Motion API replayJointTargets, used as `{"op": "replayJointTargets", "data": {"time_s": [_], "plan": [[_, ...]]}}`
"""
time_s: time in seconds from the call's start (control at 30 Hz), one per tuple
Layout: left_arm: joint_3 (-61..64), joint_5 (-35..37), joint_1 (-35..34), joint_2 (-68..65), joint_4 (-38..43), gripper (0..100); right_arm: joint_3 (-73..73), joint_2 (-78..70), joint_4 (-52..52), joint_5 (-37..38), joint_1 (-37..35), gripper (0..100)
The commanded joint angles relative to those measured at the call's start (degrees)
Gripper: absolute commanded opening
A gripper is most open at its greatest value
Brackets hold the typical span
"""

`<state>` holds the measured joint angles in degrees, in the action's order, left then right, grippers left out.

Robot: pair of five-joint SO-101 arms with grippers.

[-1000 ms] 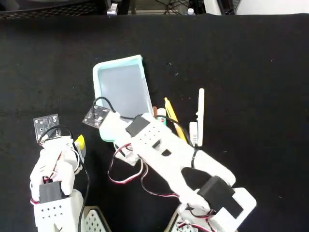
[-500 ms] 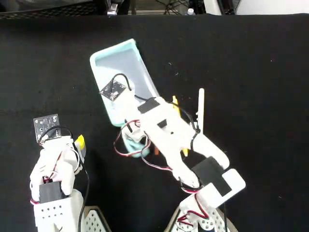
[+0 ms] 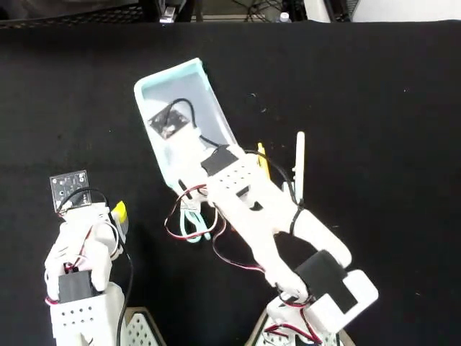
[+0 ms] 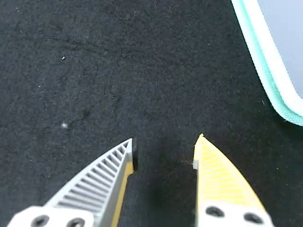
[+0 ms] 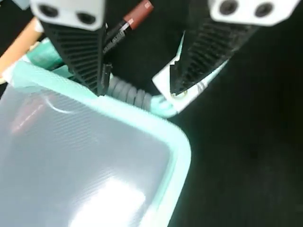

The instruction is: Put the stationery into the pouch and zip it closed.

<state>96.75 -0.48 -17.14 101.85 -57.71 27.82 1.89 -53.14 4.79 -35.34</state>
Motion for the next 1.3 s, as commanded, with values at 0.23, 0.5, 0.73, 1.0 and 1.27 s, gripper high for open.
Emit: {"op": "replayJointTargets", "data": {"time_s": [0.23, 0.5, 0.73, 1.0, 1.27], "plan": [[0.66, 0.79, -0.04, -0.18, 1.05, 22, -2.42, -9.8, 3.25, -3.6, -1.49, 22.9], [0.66, 0.7, -0.04, -0.18, 1.14, 22, -2.07, -10.59, -8.0, -3.08, -2.11, 22.9], [0.66, 0.7, -0.04, -0.18, 1.05, 22, -1.71, -3.56, -15.38, 1.85, -2.37, 22.9], [0.66, 0.7, -0.04, -0.18, 1.23, 22, 2.77, 5.49, -18.46, 4.04, -2.02, 22.9], [0.66, 0.62, -0.04, -0.18, 0.97, 22, 4.44, 6.9, -6.15, 23.12, -2.2, 22.9]]}}
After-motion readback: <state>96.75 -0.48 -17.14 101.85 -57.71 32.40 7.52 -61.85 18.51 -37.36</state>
